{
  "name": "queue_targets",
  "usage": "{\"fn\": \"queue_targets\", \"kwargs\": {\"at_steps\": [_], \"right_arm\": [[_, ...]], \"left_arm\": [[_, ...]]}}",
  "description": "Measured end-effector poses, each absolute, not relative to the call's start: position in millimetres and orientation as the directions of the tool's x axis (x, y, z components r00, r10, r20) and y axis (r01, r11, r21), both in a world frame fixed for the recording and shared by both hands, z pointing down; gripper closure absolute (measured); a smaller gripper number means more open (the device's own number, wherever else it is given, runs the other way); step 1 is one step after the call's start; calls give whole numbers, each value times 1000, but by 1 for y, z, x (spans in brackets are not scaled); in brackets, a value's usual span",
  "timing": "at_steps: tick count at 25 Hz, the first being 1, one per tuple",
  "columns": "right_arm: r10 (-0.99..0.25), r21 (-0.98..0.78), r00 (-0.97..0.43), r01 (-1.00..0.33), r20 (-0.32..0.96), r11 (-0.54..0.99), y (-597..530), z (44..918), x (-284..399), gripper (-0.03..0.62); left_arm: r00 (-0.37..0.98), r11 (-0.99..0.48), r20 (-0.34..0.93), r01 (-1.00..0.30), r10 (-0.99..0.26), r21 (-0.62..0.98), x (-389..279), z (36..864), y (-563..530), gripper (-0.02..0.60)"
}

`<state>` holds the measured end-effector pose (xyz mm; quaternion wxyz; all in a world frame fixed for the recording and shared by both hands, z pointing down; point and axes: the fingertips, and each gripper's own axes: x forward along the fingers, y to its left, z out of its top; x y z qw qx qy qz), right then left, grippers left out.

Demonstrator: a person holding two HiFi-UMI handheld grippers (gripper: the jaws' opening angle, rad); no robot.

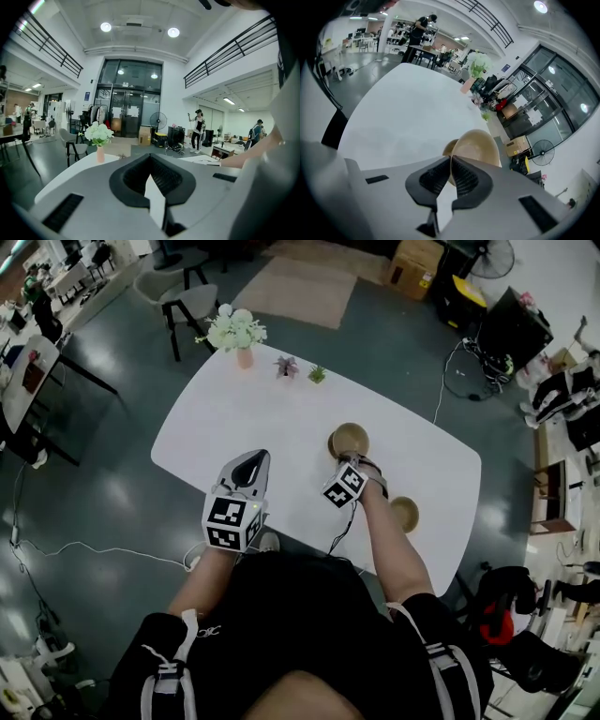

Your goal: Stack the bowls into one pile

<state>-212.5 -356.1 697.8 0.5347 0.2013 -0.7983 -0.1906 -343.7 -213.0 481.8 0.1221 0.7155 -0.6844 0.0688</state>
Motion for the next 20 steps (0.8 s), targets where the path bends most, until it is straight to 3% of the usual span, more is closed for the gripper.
{"fn": "queue_targets", "kwargs": {"at_steps": [9, 12, 16, 20], "right_arm": [[-468, 459, -307, -107, 829, 882, -362, 715, -218, 545], [-455, 432, -331, -144, 827, 890, -362, 716, -219, 424], [-483, 397, -447, -277, 753, 875, -365, 691, -223, 422], [-548, 284, -592, -483, 591, 828, -369, 640, -225, 428]], "left_arm": [[29, -9, 276, -997, -961, 75, -360, 481, -215, 568], [37, -16, 281, -997, -959, 77, -360, 484, -220, 568], [57, -36, 282, -996, -958, 80, -355, 485, -226, 568], [83, -62, 274, -995, -958, 84, -349, 483, -237, 568]]}}
